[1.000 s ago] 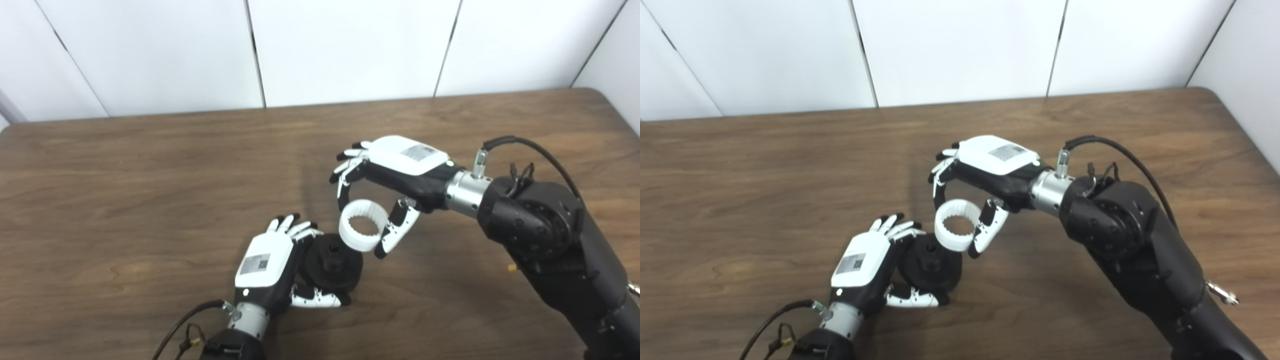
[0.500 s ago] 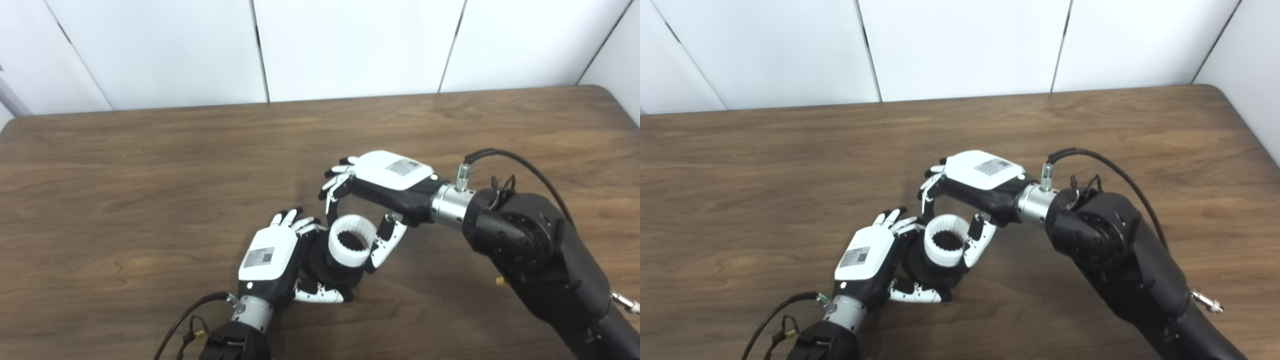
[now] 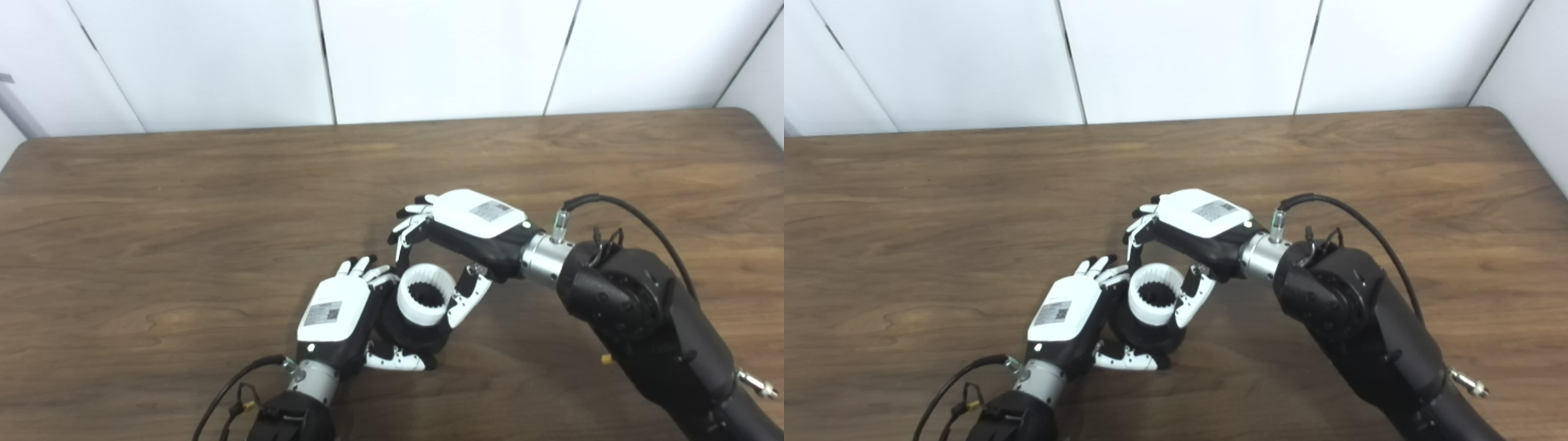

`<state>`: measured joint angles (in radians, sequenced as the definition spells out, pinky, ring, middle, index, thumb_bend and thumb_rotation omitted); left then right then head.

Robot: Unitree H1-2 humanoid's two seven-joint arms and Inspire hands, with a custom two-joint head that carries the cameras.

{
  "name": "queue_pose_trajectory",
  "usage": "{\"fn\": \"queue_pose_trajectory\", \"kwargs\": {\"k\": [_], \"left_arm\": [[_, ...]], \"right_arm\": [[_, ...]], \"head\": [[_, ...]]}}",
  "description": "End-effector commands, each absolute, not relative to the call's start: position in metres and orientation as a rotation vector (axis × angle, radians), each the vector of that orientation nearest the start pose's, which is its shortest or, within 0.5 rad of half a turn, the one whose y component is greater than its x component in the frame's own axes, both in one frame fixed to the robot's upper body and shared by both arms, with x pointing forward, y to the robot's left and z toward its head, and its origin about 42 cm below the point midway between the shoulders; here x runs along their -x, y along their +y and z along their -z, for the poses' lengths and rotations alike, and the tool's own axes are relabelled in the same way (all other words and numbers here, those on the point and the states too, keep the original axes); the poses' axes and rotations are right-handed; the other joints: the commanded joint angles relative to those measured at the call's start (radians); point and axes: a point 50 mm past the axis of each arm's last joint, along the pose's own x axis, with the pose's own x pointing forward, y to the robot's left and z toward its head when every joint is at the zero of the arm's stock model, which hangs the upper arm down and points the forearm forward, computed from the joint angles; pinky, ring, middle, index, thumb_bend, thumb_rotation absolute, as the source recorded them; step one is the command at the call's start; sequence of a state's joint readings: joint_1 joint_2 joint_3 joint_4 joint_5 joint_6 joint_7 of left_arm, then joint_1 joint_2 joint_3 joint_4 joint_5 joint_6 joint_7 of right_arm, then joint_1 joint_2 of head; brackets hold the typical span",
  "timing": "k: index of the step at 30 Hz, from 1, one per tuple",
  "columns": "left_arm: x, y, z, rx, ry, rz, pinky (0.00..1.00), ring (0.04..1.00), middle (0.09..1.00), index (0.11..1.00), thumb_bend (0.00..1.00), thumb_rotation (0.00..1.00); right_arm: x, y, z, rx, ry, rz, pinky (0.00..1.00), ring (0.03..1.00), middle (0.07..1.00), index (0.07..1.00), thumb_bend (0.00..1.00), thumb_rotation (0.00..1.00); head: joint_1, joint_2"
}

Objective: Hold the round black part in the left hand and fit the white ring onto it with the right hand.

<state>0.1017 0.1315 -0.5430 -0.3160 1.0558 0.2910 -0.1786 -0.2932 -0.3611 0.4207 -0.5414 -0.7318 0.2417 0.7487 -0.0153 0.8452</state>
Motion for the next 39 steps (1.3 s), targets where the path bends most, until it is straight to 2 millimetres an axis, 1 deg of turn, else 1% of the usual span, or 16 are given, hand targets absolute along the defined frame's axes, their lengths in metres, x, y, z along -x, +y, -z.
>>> {"fn": "queue_pose_trajectory", "kwargs": {"k": [1,11,17,26,29,30,31,32,33,34,36,39], "left_arm": [[-0.203,0.115,-0.106,-1.13,0.023,0.493,1.0,0.968,0.858,0.486,0.52,0.06],[-0.203,0.107,-0.107,-1.123,0.033,0.49,1.0,0.97,0.853,0.485,0.52,0.06],[-0.202,0.107,-0.108,-1.118,0.032,0.489,1.0,0.975,0.855,0.485,0.52,0.06],[-0.203,0.111,-0.109,-1.123,0.03,0.488,1.0,0.975,0.86,0.485,0.52,0.06],[-0.204,0.112,-0.109,-1.124,0.023,0.486,1.0,0.967,0.856,0.485,0.52,0.06],[-0.204,0.112,-0.109,-1.122,0.021,0.485,1.0,0.966,0.855,0.485,0.52,0.06],[-0.204,0.113,-0.108,-1.126,0.019,0.485,1.0,0.964,0.854,0.485,0.52,0.06],[-0.204,0.113,-0.108,-1.129,0.018,0.485,1.0,0.963,0.854,0.485,0.52,0.06],[-0.204,0.113,-0.108,-1.13,0.019,0.485,1.0,0.962,0.855,0.485,0.52,0.06],[-0.204,0.113,-0.107,-1.132,0.02,0.486,1.0,0.962,0.856,0.485,0.52,0.06],[-0.204,0.113,-0.107,-1.133,0.021,0.486,1.0,0.964,0.858,0.484,0.52,0.06],[-0.205,0.114,-0.106,-1.134,0.023,0.487,1.0,0.966,0.859,0.484,0.52,0.06]], "right_arm": [[-0.287,-0.158,-0.252,1.215,-0.346,-0.788,0.99,0.926,0.811,0.483,0.53,0.14],[-0.281,-0.151,-0.245,1.195,-0.332,-0.823,1.0,0.936,0.818,0.483,0.52,0.14],[-0.282,-0.149,-0.237,1.201,-0.325,-0.836,1.0,0.935,0.819,0.483,0.53,0.14],[-0.293,-0.157,-0.227,1.213,-0.286,-0.818,1.0,0.929,0.81,0.484,0.53,0.14],[-0.297,-0.161,-0.224,1.222,-0.267,-0.81,0.99,0.925,0.811,0.492,0.52,0.15],[-0.298,-0.162,-0.224,1.225,-0.262,-0.809,0.99,0.925,0.816,0.585,0.77,0.23],[-0.298,-0.163,-0.224,1.227,-0.252,-0.81,0.99,0.927,0.82,0.624,0.86,0.27],[-0.299,-0.164,-0.225,1.228,-0.245,-0.81,0.99,0.936,0.831,0.665,0.93,0.31],[-0.3,-0.164,-0.225,1.23,-0.241,-0.809,1.0,0.946,0.845,0.702,0.97,0.35],[-0.3,-0.165,-0.226,1.233,-0.241,-0.807,1.0,0.95,0.853,0.719,0.99,0.37],[-0.301,-0.166,-0.229,1.237,-0.246,-0.802,1.0,0.962,0.876,0.748,1.0,0.42],[-0.303,-0.167,-0.238,1.238,-0.252,-0.796,1.0,0.979,0.905,0.776,1.0,0.47]], "head": [[0.001,0.003],[0.027,0.018],[0.029,0.02],[-0.002,0.026],[-0.001,0.024],[-0.002,0.021],[-0.002,0.021],[-0.003,0.02],[-0.003,0.02],[-0.003,0.02],[-0.001,0.017],[-0.003,0.013]]}}
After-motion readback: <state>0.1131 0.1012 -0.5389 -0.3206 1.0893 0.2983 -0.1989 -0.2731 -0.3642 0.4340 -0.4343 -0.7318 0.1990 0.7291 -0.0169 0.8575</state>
